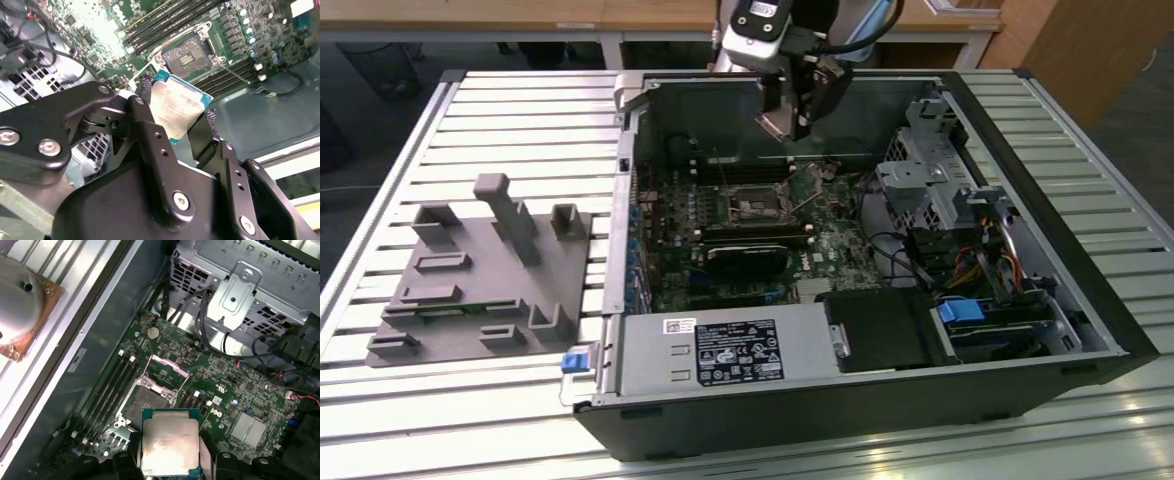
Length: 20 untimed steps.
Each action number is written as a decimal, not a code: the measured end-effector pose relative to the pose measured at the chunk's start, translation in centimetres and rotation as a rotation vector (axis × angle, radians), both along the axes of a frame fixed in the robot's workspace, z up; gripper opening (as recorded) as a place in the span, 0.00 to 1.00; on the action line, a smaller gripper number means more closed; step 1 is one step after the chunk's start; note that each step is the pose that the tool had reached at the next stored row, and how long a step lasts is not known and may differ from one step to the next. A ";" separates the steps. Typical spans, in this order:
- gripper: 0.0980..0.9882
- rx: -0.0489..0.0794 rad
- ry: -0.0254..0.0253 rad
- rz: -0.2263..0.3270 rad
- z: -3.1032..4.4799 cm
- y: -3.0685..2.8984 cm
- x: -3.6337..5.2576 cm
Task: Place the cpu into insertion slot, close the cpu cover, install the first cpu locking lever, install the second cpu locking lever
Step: 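Place the cpu into insertion slot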
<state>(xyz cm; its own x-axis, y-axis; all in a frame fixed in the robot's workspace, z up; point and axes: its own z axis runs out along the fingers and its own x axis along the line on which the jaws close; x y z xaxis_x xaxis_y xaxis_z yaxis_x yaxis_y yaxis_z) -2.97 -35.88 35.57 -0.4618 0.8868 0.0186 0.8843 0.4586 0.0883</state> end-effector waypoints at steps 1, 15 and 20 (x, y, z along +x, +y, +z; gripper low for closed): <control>0.50 0.000 0.0000 -0.015 -0.03 0.00 0.00; 0.50 0.000 0.0001 -0.193 -0.45 0.03 -0.01; 0.50 0.000 0.0000 -0.209 -0.72 0.04 -0.03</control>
